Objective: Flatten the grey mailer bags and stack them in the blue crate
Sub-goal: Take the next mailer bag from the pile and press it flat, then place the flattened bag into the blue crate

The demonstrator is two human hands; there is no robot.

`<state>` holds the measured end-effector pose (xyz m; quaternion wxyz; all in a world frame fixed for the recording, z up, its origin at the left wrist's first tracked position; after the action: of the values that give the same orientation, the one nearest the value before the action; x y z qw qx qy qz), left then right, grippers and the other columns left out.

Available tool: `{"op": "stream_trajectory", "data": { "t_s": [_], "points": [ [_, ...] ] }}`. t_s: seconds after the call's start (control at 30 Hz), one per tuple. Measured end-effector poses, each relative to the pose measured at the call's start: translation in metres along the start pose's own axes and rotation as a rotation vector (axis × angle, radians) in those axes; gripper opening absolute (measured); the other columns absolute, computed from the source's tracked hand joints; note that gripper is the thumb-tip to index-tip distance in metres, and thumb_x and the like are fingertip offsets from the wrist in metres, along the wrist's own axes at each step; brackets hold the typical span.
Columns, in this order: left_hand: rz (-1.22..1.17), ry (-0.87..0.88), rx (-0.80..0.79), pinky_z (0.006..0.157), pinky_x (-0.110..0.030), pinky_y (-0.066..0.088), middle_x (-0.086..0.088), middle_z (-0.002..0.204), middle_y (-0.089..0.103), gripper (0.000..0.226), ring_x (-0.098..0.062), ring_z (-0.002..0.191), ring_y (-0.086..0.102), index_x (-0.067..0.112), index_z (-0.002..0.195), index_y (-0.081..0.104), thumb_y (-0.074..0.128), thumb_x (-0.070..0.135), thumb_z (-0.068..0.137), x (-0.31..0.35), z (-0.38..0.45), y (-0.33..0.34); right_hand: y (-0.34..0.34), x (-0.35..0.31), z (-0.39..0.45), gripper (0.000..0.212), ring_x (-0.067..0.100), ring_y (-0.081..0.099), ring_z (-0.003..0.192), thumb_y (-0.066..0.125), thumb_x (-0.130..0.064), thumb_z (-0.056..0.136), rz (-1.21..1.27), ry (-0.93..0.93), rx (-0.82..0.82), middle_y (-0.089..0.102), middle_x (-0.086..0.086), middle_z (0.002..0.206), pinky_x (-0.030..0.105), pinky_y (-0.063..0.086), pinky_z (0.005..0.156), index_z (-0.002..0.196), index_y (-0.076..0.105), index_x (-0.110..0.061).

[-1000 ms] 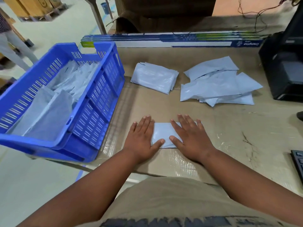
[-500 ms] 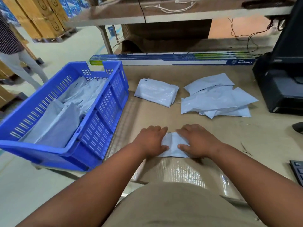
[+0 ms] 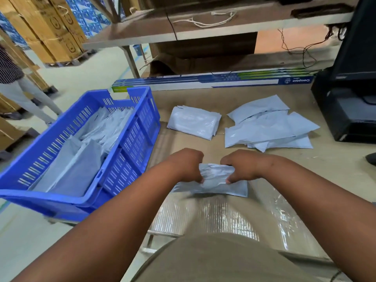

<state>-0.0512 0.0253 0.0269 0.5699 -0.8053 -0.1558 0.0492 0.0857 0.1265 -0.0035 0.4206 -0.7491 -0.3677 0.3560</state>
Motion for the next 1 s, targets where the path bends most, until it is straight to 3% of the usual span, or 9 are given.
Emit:
{"op": "stream_trajectory", "data": {
  "t_s": [0.1, 0.3, 0.43, 0.53, 0.67, 0.73, 0.8, 0.9, 1.0],
  "points": [
    [0.016, -0.042, 0.044, 0.065, -0.032, 0.038, 0.003, 0.102, 0.061, 0.043, -0.021, 0.094, 0.057, 0.021, 0.106, 0.063, 0.087, 0.046, 0.08, -0.015, -0.024, -0.032, -0.037, -0.026, 0.0, 0.02, 0.018, 0.061, 0.089, 0.075, -0.045, 0.091, -0.016, -0.039, 0.01, 0.064, -0.009, 0.091, 0.039, 0.051, 0.079, 0.097, 0.065, -0.029],
    [0.101, -0.216, 0.198, 0.071, -0.036, 0.046, 0.004, 0.099, 0.06, 0.044, -0.023, 0.092, 0.059, 0.023, 0.107, 0.067, 0.085, 0.051, 0.079, -0.062, -0.077, -0.089, -0.113, -0.118, 0.028, 0.015, 0.021, 0.061, 0.087, 0.065, -0.038, 0.093, -0.346, -0.178, 0.189, 0.061, -0.006, 0.087, 0.031, 0.042, 0.058, 0.085, 0.056, -0.029],
    [0.067, -0.34, 0.277, 0.07, -0.033, 0.046, 0.002, 0.098, 0.065, 0.04, -0.025, 0.091, 0.059, 0.025, 0.105, 0.069, 0.085, 0.049, 0.078, -0.11, -0.118, -0.124, -0.155, -0.177, 0.05, 0.009, 0.023, 0.061, 0.088, 0.068, -0.035, 0.092, -0.406, -0.304, 0.215, 0.062, -0.008, 0.09, 0.029, 0.036, 0.057, 0.09, 0.059, -0.034],
    [0.028, -0.414, 0.3, 0.064, -0.033, 0.039, 0.005, 0.085, 0.054, 0.041, -0.024, 0.087, 0.054, 0.023, 0.087, 0.062, 0.085, 0.054, 0.076, -0.146, -0.147, -0.144, -0.186, -0.221, 0.065, 0.021, 0.017, 0.056, 0.082, 0.073, -0.039, 0.093, -0.389, -0.372, 0.207, 0.059, -0.011, 0.088, 0.035, 0.049, 0.07, 0.112, 0.066, -0.034],
    [-0.002, -0.493, 0.337, 0.057, -0.033, 0.033, 0.005, 0.079, 0.052, 0.043, -0.023, 0.082, 0.054, 0.022, 0.077, 0.053, 0.084, 0.052, 0.079, -0.195, -0.184, -0.164, -0.221, -0.282, 0.087, 0.019, 0.008, 0.05, 0.074, 0.074, -0.039, 0.094, -0.427, -0.443, 0.231, 0.057, -0.01, 0.085, 0.031, 0.039, 0.06, 0.106, 0.062, -0.03],
    [-0.012, -0.523, 0.352, 0.057, -0.034, 0.033, 0.004, 0.079, 0.052, 0.043, -0.02, 0.077, 0.052, 0.023, 0.075, 0.052, 0.083, 0.052, 0.08, -0.219, -0.2, -0.169, -0.231, -0.312, 0.103, 0.022, 0.013, 0.055, 0.08, 0.075, -0.043, 0.092, -0.446, -0.459, 0.234, 0.058, -0.013, 0.086, 0.035, 0.049, 0.071, 0.103, 0.058, -0.037],
    [-0.027, -0.544, 0.361, 0.058, -0.034, 0.036, 0.002, 0.079, 0.056, 0.041, -0.016, 0.072, 0.052, 0.023, 0.076, 0.056, 0.083, 0.053, 0.079, -0.243, -0.212, -0.169, -0.235, -0.34, 0.119, 0.024, 0.011, 0.062, 0.081, 0.077, -0.045, 0.089, -0.454, -0.481, 0.205, 0.062, -0.014, 0.086, 0.034, 0.055, 0.077, 0.107, 0.061, -0.039],
    [-0.097, -0.578, 0.379, 0.063, -0.034, 0.044, 0.0, 0.082, 0.062, 0.029, -0.022, 0.079, 0.06, 0.022, 0.087, 0.067, 0.081, 0.047, 0.081, -0.28, -0.221, -0.157, -0.232, -0.374, 0.147, 0.022, 0.001, 0.058, 0.062, 0.079, -0.041, 0.091, -0.498, -0.48, 0.155, 0.062, -0.011, 0.08, 0.022, 0.041, 0.055, 0.107, 0.065, -0.035],
    [-0.118, -0.558, 0.266, 0.061, -0.034, 0.04, 0.001, 0.081, 0.057, 0.032, -0.024, 0.081, 0.058, 0.021, 0.084, 0.063, 0.079, 0.048, 0.084, -0.305, -0.209, -0.128, -0.207, -0.394, 0.185, 0.018, 0.014, 0.066, 0.065, 0.083, -0.038, 0.088, -0.504, -0.424, -0.017, 0.062, -0.012, 0.074, 0.025, 0.042, 0.052, 0.094, 0.066, -0.035]
  ]
}}
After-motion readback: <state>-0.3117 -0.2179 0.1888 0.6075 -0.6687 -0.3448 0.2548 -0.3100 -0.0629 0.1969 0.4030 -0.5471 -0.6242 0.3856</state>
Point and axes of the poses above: each hand's wrist, its own z-axis towards the middle knuckle, its own y-axis out of the palm, x = y × z, the point moved 7 cm from there along z, towards the middle knuckle
